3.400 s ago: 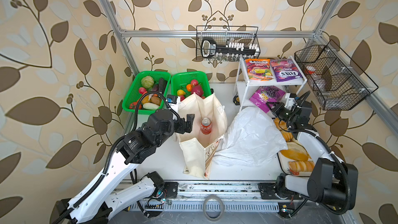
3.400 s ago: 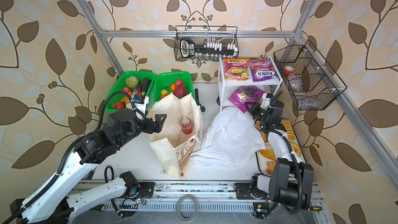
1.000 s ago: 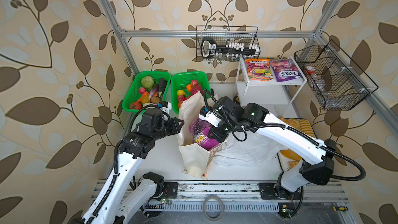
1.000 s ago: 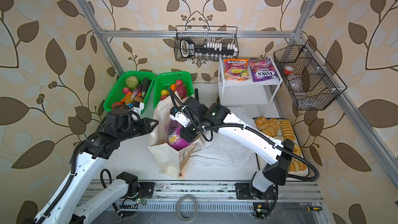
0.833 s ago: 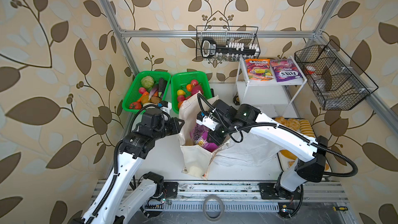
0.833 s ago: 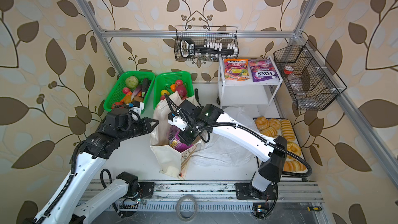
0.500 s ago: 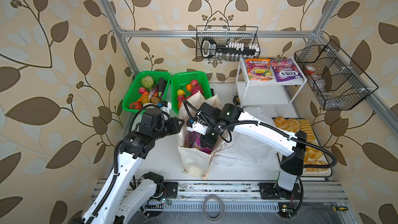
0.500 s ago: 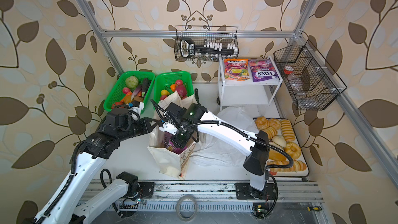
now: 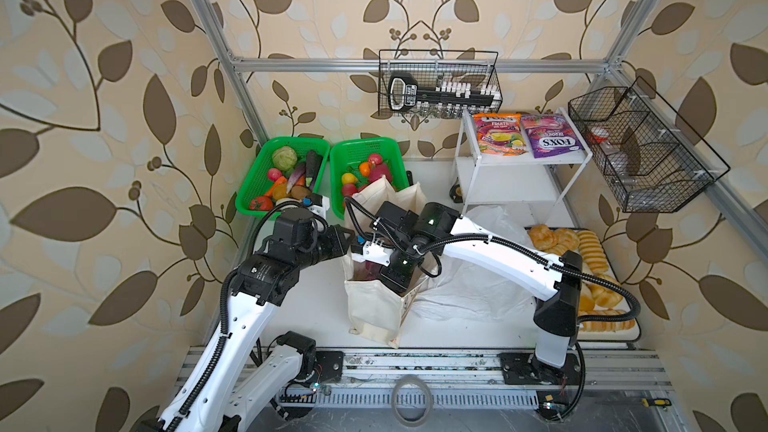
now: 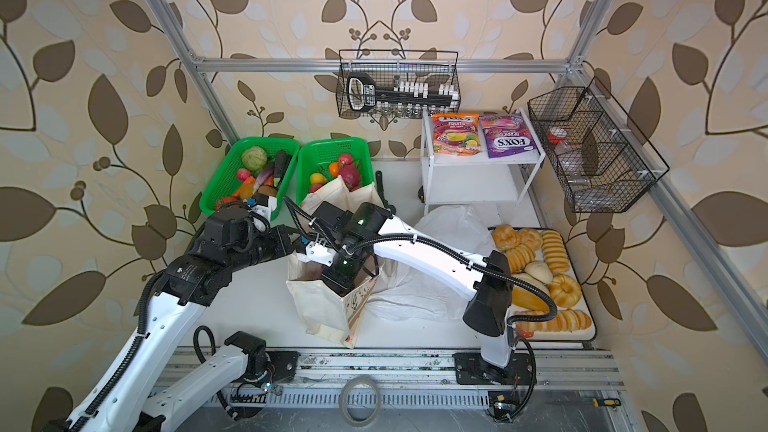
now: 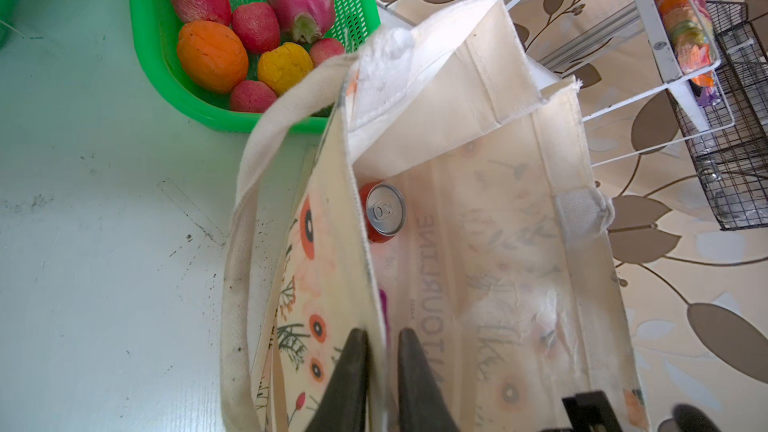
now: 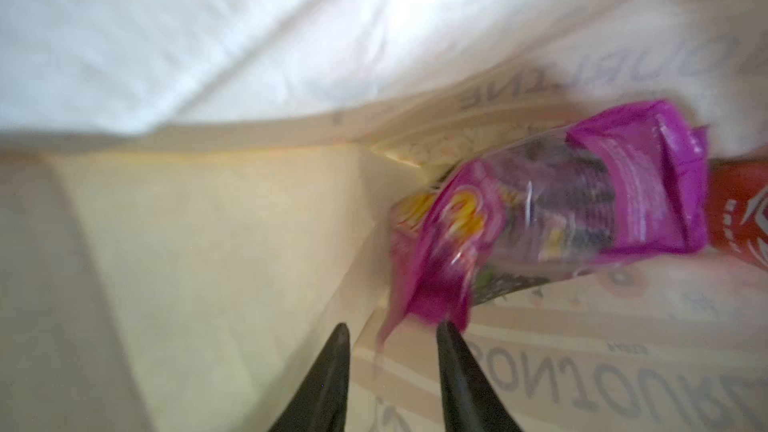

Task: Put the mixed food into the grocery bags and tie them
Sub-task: 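Lower the purple snack bag into the tote bag with the right gripper, then open the right gripper and raise it toward the shelf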

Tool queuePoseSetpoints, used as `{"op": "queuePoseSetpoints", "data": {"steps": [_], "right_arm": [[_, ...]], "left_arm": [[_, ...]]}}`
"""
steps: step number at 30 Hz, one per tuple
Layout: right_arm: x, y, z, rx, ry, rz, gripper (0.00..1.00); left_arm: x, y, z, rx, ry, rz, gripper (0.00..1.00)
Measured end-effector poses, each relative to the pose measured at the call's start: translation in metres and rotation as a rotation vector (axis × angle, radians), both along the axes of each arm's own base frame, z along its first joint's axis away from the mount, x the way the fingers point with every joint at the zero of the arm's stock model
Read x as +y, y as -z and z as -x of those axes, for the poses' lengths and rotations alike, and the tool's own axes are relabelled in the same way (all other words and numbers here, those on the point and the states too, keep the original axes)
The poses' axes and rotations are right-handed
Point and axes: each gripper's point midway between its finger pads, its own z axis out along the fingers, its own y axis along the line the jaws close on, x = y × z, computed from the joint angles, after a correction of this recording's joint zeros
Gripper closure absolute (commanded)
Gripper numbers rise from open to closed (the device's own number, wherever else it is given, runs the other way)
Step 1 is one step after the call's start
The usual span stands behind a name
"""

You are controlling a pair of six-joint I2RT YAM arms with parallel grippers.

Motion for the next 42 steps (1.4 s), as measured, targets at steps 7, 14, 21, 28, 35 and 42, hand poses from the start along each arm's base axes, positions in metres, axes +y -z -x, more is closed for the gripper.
{"op": "queuePoseSetpoints", "data": {"steps": [7,14,21,28,35,42], "right_arm": [[-0.007,-0.04,-0.005,-0.042,0.026,-0.125,0.51],[-0.049,-0.121,-0.046,-0.237,0.244,-0.391,0.48],[-0.201,-0.193,-0.132,-0.472,0.849,-0.681,0.48],[-0.325,-0.196,-0.195,-0.548,1.349,-0.689,0.5],[-0.377,-0.177,-0.236,-0.484,1.593,-0.72,0.48],[-0.38,-0.151,-0.267,-0.388,1.67,-0.728,0.45]], "left_arm": [[0.002,-0.003,-0.001,-0.015,-0.014,-0.003,0.84],[0.007,-0.007,0.0,-0.034,-0.036,-0.007,0.75],[0.011,-0.015,0.001,-0.067,-0.05,-0.022,0.56],[0.018,-0.026,0.0,-0.11,-0.067,-0.056,0.27],[0.025,-0.034,0.005,-0.128,-0.08,-0.091,0.11],[0.031,-0.041,0.008,-0.156,-0.097,-0.117,0.05]]}}
